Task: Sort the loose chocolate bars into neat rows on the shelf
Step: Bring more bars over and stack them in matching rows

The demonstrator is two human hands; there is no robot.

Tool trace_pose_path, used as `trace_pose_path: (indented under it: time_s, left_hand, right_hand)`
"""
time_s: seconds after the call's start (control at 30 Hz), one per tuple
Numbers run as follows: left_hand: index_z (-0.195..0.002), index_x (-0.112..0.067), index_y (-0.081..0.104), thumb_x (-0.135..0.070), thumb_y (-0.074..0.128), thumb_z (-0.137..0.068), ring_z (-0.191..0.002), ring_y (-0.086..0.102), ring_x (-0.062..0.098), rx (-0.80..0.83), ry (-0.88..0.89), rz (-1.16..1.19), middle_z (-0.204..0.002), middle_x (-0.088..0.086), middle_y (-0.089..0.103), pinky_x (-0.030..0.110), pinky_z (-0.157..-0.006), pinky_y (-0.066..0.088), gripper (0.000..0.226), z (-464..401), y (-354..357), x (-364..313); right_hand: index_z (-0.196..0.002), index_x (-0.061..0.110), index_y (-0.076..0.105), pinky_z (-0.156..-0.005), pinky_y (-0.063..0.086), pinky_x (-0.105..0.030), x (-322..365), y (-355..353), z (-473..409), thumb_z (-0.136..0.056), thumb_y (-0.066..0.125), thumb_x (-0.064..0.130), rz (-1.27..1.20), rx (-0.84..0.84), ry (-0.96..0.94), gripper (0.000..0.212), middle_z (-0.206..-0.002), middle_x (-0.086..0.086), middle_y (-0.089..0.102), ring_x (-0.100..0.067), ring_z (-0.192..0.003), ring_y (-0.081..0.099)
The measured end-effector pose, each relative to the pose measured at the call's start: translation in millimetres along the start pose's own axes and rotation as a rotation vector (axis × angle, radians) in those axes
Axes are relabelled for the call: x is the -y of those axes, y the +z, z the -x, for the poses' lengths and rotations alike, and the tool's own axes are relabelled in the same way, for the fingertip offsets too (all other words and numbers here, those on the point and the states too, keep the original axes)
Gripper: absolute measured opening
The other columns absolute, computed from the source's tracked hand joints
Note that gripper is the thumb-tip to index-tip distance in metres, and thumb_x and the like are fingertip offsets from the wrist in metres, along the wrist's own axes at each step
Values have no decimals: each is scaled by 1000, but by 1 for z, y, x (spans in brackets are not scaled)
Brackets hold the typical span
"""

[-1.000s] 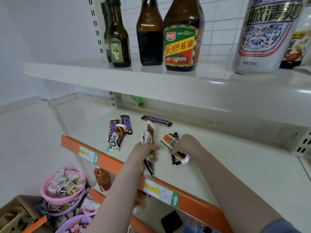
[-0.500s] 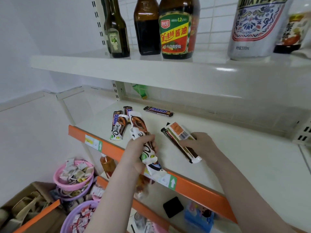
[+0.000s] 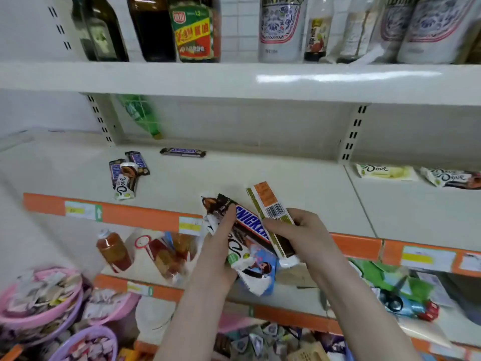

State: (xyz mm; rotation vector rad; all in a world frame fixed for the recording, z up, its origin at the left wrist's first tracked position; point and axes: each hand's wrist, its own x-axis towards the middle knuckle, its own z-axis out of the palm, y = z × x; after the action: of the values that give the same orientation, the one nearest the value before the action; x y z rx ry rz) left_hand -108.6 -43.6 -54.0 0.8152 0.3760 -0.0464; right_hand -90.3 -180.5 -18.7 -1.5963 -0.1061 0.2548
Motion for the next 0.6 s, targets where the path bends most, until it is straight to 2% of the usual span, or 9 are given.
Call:
trace_pose_path:
  time_s: [0.07,0.17,0.2,0.3,0.37,0.43,0.53,0.6]
  left_hand:
    - [-104,-9,68,-35,73,-62,-85,71,28,8,-61,3,-98,16,73,34,-63,58,50,10,8,18]
    - [-107,-5,67,-25,73,-66,-95,67,35,28,-121,11,-105,22,69,45,-83,53,46,23,27,37]
    - [-103,-4,69,-22,73,-64,-92,67,35,37,-116,14,-104,23,69,45,-84,52,43,26,34,44]
    - [-69,-7,75,-18,69,-62,-67,69,28,98,-106,42,-79,17,72,36,-67,58,14,32,60,67]
    - [-56,-9,74,-17,67,-63,-59,69,25,139,-106,76,-69,14,71,33,-59,57,13,34,82,91]
    - [-53,-10,72,-15,65,-69,-57,68,24,149,-102,99,-66,12,70,33,-59,56,18,35,111,120]
    - [-53,-8,72,-13,58,-82,-53,67,23,149,-114,130,-61,11,69,31,-51,57,32,35,165,170]
    - [-62,-7,72,-14,59,-81,-54,68,23,159,-140,117,-63,10,69,32,-52,57,23,38,206,207]
  right_hand:
    - [-76,8,71,-44,45,-18,-3,-14,17,-78,68,10,0,-16,-6,4,-65,-7,72,-16,-52,65]
    - [-79,12,71,-44,48,-19,-4,-40,36,-78,68,13,10,-53,-19,3,-67,-6,73,-17,-55,67]
    - [-80,13,71,-45,49,-20,-4,-49,42,-79,68,13,9,-63,-27,3,-68,-7,73,-18,-56,68]
    - [-83,11,70,-52,52,-27,-10,-82,57,-80,66,14,16,-91,-40,5,-74,-12,73,-22,-61,68]
    - [-83,10,70,-54,51,-30,-15,-115,67,-82,64,14,15,-119,-39,7,-76,-14,73,-23,-61,66]
    - [-83,11,71,-57,52,-32,-19,-158,77,-83,62,15,-2,-143,-34,9,-77,-14,73,-26,-64,67]
    - [-86,12,72,-67,49,-40,-27,-235,94,-83,61,16,-11,-179,-41,11,-85,-17,73,-34,-74,67]
    - [-85,11,72,-65,46,-35,-34,-295,107,-84,60,14,-18,-205,-43,12,-82,-18,72,-29,-70,65]
